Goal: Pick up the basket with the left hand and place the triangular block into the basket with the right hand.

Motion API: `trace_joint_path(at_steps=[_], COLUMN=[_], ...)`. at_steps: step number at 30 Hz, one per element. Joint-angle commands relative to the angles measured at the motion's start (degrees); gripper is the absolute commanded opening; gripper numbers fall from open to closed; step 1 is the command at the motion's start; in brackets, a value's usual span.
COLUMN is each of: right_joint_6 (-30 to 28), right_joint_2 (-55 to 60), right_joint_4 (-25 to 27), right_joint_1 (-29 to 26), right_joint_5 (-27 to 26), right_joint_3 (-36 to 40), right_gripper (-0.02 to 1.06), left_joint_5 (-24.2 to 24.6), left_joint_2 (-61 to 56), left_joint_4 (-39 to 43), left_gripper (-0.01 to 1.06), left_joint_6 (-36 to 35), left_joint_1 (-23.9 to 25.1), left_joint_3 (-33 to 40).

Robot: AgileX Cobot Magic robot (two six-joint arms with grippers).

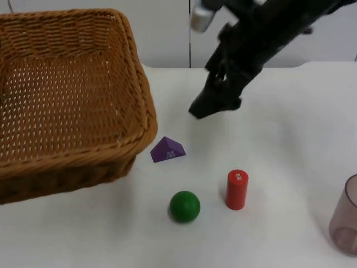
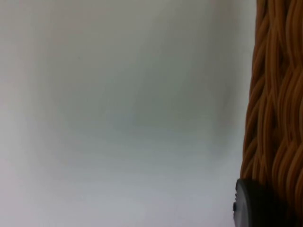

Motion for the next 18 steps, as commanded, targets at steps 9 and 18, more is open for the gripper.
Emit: trace_joint_path(at_steps=[9, 18], right_joint_6=[-2.2, -2.9], right_joint_2=[10.9, 16.4], right_joint_4=[0.4, -0.2], right_joint_1=[3.8, 5.8], right_joint_5=[3.8, 5.1], right_joint_3=[-9.2, -14.2], right_gripper=[1.05, 1.05], left_joint_5=[-0.6, -0.5], left_joint_2=[-0.4, -0.4], left_joint_4=[-3.2, -3.2], left_gripper=[0.00, 0.00], left_joint_6=[0.0, 0.0], left_joint_1=[0.1, 0.1], left_joint_3=[-0.2, -0.2])
